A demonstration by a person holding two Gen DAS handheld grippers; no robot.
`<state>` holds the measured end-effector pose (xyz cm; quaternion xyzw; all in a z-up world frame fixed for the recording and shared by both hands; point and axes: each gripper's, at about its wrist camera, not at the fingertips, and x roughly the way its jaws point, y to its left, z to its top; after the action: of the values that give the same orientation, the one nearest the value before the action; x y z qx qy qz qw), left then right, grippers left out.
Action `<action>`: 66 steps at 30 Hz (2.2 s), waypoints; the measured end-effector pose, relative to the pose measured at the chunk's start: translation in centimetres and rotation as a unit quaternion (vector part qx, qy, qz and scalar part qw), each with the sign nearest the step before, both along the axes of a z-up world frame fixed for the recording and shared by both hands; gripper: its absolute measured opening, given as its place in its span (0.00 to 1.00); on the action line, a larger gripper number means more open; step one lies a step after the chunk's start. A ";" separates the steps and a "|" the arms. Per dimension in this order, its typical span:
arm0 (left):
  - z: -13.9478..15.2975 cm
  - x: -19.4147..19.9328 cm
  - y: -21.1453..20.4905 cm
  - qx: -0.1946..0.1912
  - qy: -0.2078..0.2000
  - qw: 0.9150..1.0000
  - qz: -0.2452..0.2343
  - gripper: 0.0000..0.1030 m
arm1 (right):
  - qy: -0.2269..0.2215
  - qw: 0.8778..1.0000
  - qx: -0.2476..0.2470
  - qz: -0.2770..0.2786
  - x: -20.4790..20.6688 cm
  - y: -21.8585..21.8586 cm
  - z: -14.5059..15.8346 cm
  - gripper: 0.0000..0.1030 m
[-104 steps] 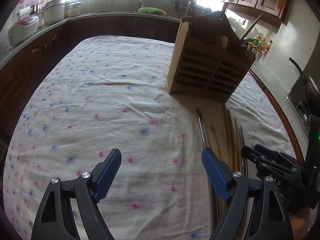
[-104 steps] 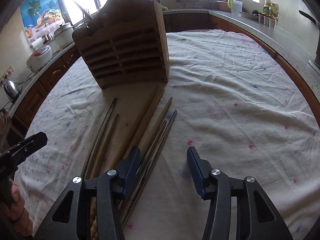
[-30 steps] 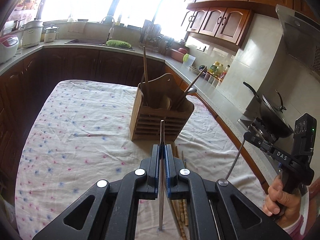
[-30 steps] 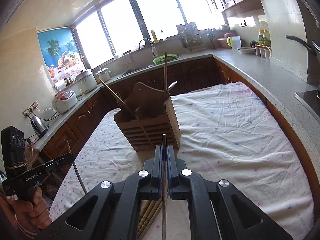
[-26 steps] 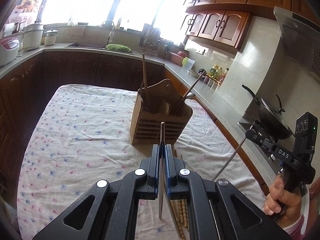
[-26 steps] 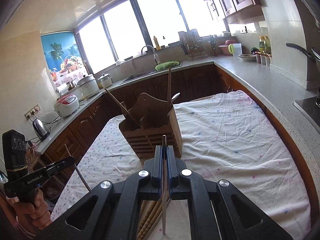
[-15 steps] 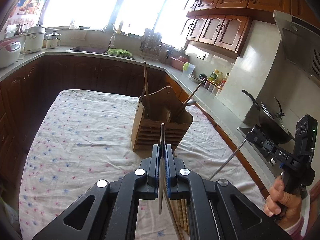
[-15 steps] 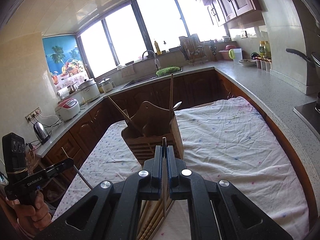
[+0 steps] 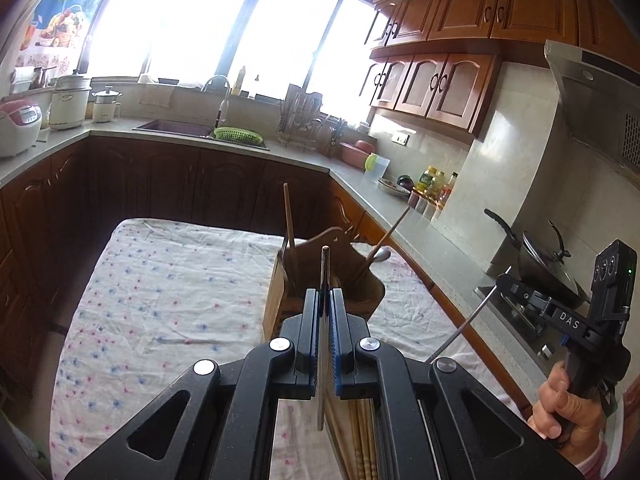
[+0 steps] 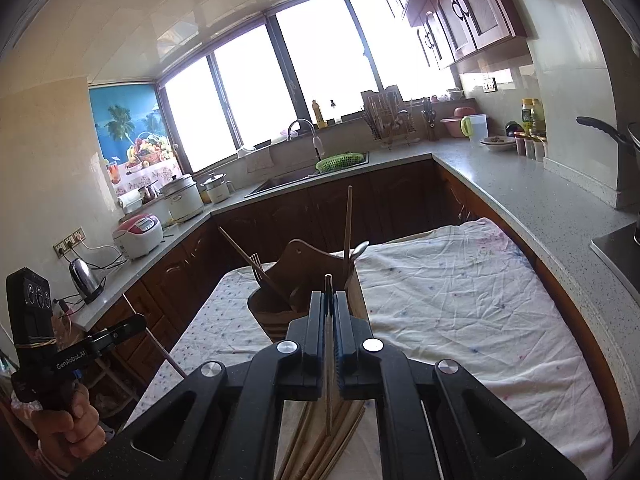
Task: Organize utensils
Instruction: 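Lower the left tool's metal chopstick into the holder while the right tool inserts its own, then open the left tool and withdraw while the right tool releases its chopstick and withdraws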
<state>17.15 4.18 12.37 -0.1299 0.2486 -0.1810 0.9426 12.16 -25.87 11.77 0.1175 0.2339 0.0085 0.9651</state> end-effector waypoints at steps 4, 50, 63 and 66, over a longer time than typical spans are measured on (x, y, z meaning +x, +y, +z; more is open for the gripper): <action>1.6 1.6 0.1 -0.006 -0.028 1.000 0.008 0.03 | -0.022 1.000 0.008 -0.003 1.6 -0.4 1.7 0.04; -7.9 16.6 -2.5 -0.024 -0.001 0.997 0.072 0.20 | -0.009 0.998 0.034 -0.050 13.5 -2.6 -5.0 0.11; -6.8 10.4 -0.4 -0.029 -0.004 0.993 0.110 0.78 | -0.079 0.994 0.063 -0.048 7.7 -3.1 -2.5 0.98; -7.2 8.2 -0.3 -0.031 0.002 0.993 0.112 0.79 | -0.074 0.994 0.068 -0.048 6.1 -3.0 -2.9 0.98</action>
<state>25.31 3.88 5.15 -0.1868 0.2288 -0.0814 0.9519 18.29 -28.82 8.92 0.1927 0.1551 -0.0131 0.9688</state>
